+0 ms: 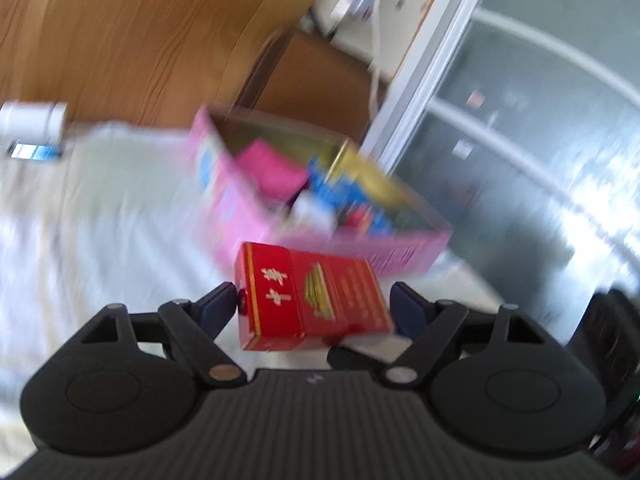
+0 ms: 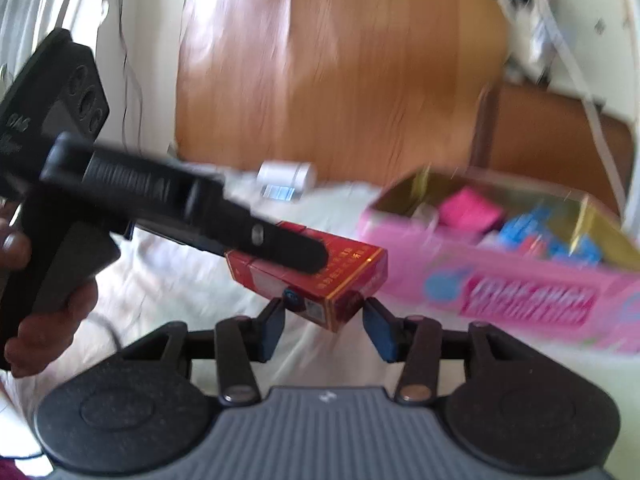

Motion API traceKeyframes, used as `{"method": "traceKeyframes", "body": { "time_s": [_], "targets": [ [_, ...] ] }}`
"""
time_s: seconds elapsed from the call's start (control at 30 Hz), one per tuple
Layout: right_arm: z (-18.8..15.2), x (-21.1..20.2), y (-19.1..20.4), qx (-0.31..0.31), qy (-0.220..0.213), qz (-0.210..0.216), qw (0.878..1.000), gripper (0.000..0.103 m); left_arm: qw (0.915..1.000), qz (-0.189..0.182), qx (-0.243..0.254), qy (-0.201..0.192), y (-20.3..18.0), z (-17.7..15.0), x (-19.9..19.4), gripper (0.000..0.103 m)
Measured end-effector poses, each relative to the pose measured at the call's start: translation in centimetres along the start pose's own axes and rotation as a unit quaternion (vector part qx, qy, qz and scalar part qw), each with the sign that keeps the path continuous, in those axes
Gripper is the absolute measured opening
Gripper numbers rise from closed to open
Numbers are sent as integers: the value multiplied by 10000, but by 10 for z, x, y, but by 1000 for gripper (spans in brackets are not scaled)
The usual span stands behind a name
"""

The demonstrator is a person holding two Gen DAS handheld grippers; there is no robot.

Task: Organize rigid objects
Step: 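Carry the red box into the pink tin and release it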

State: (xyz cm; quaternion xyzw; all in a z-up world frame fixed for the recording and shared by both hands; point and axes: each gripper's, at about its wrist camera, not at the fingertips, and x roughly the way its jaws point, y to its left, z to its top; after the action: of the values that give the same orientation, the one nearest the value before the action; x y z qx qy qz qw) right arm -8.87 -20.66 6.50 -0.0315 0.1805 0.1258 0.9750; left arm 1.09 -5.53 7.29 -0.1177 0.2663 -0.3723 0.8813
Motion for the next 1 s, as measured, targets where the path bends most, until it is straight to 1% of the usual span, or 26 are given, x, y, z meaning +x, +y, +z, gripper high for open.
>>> {"method": "traceKeyframes", "body": {
  "time_s": [0.07, 0.13, 0.2, 0.27, 0.37, 0.43, 0.47, 0.5, 0.53, 0.57, 0.6, 0.63, 0.67, 0.7, 0.73, 0.83, 1.0],
  "targets": [
    [10, -4, -13, 104, -312, -117, 9994, 44, 9994, -109, 229, -216, -12, 19, 7, 85],
    [20, 1, -27, 151, -429, -311, 9985, 44, 9985, -72, 492, -217, -26, 35, 26, 85],
    [26, 13, -45, 288, -458, -445, 9975, 44, 9974, 12, 696, -189, -33, 46, 48, 85],
    [31, 28, -68, 558, -354, -480, 9967, 44, 9971, 93, 757, -46, -34, 54, 73, 85],
    [36, 50, -97, 921, -103, -517, 9944, 45, 9978, 169, 559, 298, -23, 62, 107, 87],
    [39, 65, -113, 1104, 59, -603, 9920, 43, 9970, 333, 512, 476, -20, 67, 131, 90],
    [40, 73, -118, 1083, 107, -798, 9909, 43, 9959, 504, 548, 523, -21, 67, 139, 91],
    [42, 83, -121, 911, 151, -1121, 9894, 44, 9943, 696, 612, 531, -22, 69, 147, 93],
    [42, 89, -119, 759, 140, -1299, 9885, 49, 9929, 861, 676, 457, -24, 70, 151, 96],
    [41, 96, -119, 652, 157, -1613, 9846, 54, 9915, 1022, 706, 382, -25, 72, 152, 96],
    [41, 102, -121, 596, 175, -1864, 9805, 53, 9905, 1154, 669, 327, -26, 73, 150, 96],
    [41, 104, -123, 599, 140, -1998, 9779, 53, 9907, 1197, 587, 286, -27, 74, 147, 96],
    [40, 102, -125, 713, 77, -1992, 9773, 53, 9919, 1139, 507, 232, -26, 74, 142, 96],
    [38, 97, -127, 876, -27, -1895, 9780, 54, 9930, 1071, 479, 167, -28, 73, 135, 97],
    [36, 91, -127, 973, -134, -1821, 9784, 54, 9928, 1078, 522, 96, -30, 72, 128, 97],
    [31, 72, -116, 1034, -397, -1770, 9780, 54, 9881, 1310, 799, -71, -41, 67, 112, 97],
    [21, 39, -101, 1293, -654, -1619, 9761, 56, 9834, 1404, 1144, -143, -53, 52, 88, 97]
  ]
}}
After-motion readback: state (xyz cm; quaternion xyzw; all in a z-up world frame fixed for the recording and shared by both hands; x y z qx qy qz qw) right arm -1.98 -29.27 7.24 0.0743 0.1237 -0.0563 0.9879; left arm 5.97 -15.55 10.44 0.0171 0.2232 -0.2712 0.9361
